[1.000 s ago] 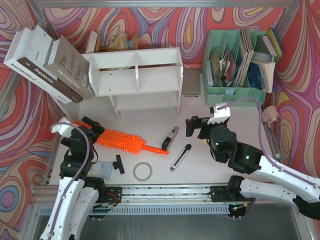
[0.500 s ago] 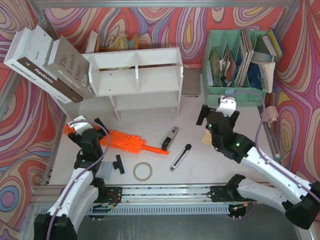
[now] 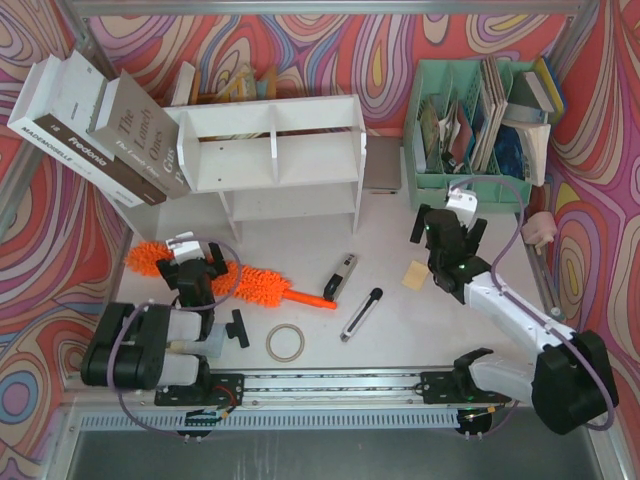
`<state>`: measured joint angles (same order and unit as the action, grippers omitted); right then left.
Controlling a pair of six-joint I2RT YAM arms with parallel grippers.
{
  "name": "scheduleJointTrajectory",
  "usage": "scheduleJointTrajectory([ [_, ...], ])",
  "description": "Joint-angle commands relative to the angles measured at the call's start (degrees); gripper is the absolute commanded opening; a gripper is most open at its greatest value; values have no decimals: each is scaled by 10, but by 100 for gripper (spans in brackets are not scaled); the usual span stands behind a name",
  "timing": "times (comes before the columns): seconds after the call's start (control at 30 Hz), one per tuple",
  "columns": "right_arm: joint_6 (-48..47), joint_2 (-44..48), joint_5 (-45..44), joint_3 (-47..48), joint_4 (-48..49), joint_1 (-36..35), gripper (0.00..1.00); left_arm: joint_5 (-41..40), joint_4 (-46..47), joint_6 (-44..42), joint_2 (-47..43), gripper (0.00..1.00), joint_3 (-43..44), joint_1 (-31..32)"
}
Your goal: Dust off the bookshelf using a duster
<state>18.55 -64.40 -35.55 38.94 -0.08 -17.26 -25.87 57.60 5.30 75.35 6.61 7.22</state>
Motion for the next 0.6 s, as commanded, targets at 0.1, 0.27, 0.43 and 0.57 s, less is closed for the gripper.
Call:
scheduleJointTrajectory([
  [0.1, -58, -51, 34, -106, 250, 54, 99, 108, 187, 9, 136, 98, 25, -64],
  [0.27, -124, -123, 50, -186, 460, 60, 99, 115, 132, 24, 130, 98, 49, -81],
  [0.43, -191, -197, 127, -228, 625, 65, 99, 94, 72, 36, 119, 98, 72, -82],
  [0.57, -223, -238, 236, -234, 708, 97, 99, 93, 49, 37, 114, 98, 80, -82],
])
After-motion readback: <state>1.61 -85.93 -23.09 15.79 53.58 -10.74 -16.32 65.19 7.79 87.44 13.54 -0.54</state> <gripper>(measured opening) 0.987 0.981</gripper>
